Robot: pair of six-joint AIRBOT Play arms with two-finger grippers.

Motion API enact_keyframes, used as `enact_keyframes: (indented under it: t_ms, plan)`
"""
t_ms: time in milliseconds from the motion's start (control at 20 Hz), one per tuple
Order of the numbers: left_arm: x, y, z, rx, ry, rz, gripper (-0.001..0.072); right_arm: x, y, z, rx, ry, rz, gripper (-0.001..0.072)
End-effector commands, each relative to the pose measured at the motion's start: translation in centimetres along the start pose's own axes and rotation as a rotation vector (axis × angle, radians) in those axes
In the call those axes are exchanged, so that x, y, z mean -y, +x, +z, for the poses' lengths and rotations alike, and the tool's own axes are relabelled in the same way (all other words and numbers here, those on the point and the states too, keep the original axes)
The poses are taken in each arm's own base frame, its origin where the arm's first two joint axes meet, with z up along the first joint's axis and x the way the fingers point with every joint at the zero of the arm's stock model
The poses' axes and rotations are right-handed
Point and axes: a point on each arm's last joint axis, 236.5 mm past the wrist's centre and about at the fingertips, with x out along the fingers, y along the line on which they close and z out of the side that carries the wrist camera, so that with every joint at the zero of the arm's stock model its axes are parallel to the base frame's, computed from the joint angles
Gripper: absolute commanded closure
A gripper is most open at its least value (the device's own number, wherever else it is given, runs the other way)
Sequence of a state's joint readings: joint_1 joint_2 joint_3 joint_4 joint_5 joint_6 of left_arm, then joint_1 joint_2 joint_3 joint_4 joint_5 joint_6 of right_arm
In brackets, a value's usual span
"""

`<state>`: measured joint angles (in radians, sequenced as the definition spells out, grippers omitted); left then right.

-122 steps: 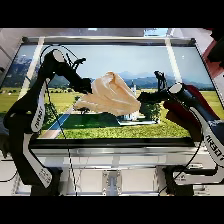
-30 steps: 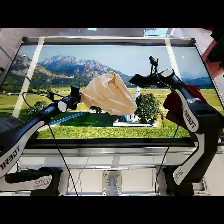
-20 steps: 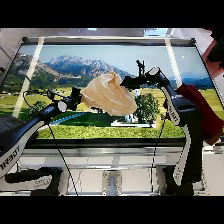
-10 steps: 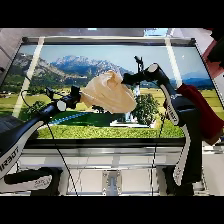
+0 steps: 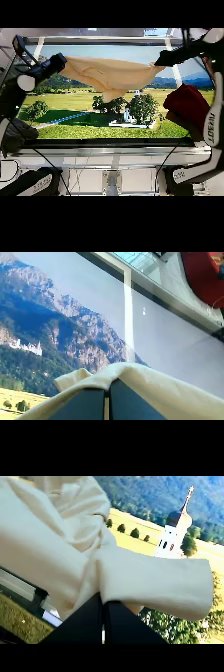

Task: Fold the shirts.

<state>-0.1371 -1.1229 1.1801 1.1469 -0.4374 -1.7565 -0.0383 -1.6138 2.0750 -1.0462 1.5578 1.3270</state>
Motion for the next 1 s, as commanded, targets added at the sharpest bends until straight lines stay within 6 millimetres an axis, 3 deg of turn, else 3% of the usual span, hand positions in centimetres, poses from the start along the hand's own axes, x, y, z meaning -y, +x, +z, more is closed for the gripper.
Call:
enact_keyframes:
  t_ms: [0,50,150,200,300,400,500,600,750,800,850,900,950]
  plan:
    - [2.9,-3.1,0.2,-0.122,0.222,-0.032,0.0693,-8.9,-9.0,-2.6,0.04,-0.139,0.011,0.0684]
    - [2.2,-3.1,-0.5,-0.153,0.242,-0.011,0.0694,-12.5,-10.2,-3.0,0.069,-0.176,0.056,0.0684]
    - [0.2,-2.7,-2.3,-0.234,0.287,0.049,0.0693,-18.8,-10.3,-4.6,0.074,-0.283,0.164,0.0684]
    - [-1.0,-2.4,-3.0,-0.264,0.311,0.084,0.0694,-21.4,-9.5,-5.5,0.055,-0.328,0.209,0.0684]
    - [-3.2,-1.7,-2.9,-0.271,0.353,0.161,0.0693,-25.7,-5.5,-7.3,-0.001,-0.382,0.271,0.0685]
    - [-5.6,-0.5,-2.0,-0.241,0.41,0.243,0.0694,-27.1,0.6,-10.8,-0.132,-0.392,0.262,0.0686]
    - [-7.2,1.3,-1.4,-0.203,0.46,0.287,0.0693,-27.6,6.7,-16.0,-0.322,-0.343,0.287,0.0686]
    - [-8.3,3.4,-2.1,-0.204,0.474,0.293,0.0694,-28.5,12.4,-20.8,-0.453,-0.28,0.359,0.0686]
    - [-9.9,6.0,-4.0,-0.237,0.461,0.296,0.068,-29.0,18.1,-23.2,-0.464,-0.226,0.437,0.0677]
    - [-9.8,6.6,-3.7,-0.212,0.464,0.287,0.0496,-28.4,18.8,-23.2,-0.46,-0.24,0.423,0.0626]
    - [-9.2,6.9,-2.6,-0.159,0.466,0.268,0.0205,-27.3,19.0,-22.6,-0.448,-0.258,0.398,0.0494]
    - [-8.1,7.1,-0.8,-0.096,0.462,0.249,0.0112,-26.2,18.7,-21.8,-0.437,-0.269,0.371,0.0421]
    - [-6.8,6.9,1.0,-0.043,0.469,0.23,0.0112,-24.7,18.1,-20.5,-0.422,-0.277,0.336,0.042]
